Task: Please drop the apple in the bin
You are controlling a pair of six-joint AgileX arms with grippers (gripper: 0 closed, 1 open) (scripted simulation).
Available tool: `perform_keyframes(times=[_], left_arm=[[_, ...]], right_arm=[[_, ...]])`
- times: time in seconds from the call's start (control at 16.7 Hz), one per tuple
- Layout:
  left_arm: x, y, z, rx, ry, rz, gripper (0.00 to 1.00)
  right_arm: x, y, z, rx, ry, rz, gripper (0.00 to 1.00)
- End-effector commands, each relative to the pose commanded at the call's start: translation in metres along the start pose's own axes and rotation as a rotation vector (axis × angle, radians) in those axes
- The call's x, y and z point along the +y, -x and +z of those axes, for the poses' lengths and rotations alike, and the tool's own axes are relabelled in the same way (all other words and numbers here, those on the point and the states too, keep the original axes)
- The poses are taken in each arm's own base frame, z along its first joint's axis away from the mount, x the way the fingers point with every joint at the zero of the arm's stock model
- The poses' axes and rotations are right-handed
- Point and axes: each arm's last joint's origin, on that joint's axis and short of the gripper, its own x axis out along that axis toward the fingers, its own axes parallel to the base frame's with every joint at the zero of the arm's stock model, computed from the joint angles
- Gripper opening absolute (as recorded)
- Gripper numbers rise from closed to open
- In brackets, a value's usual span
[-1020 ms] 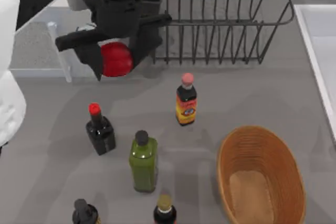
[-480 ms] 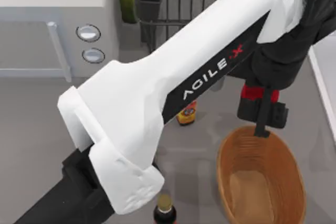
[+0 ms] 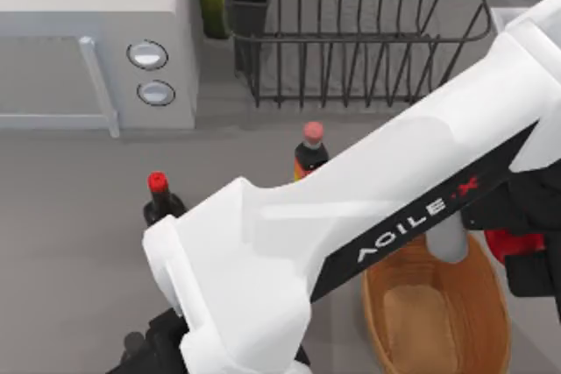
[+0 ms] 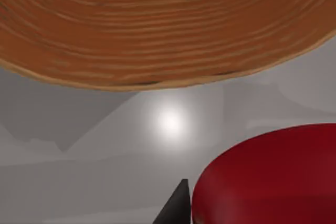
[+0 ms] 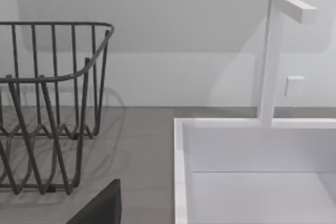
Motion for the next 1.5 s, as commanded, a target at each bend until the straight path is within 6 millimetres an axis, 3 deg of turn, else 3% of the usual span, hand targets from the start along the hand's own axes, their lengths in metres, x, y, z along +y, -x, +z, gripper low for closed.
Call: perform_keyframes(times=[0.3, 0.36, 0.72, 1.26, 1.5], left_arm=[[0.001, 0.001, -0.001, 0.005, 0.010, -0.003, 0.00], [-0.003, 0.003, -0.018, 0.219, 0.026, -0.088, 0.00], [-0.004, 0.000, -0.022, 0.200, 0.008, -0.079, 0.00], [-0.005, -0.055, -0.019, 0.011, -0.001, 0.011, 0.00], [0.003, -0.067, -0.010, -0.014, -0.015, 0.016, 0.00]], right_arm=[[0.000, 0.000, 0.000, 0.000, 0.000, 0.000, 1.00], [0.000, 0.000, 0.000, 0.000, 0.000, 0.000, 1.00], [0.000, 0.000, 0.000, 0.000, 0.000, 0.000, 1.00], [0.000, 0.000, 0.000, 0.000, 0.000, 0.000, 1.00], [0.000, 0.000, 0.000, 0.000, 0.000, 0.000, 1.00]])
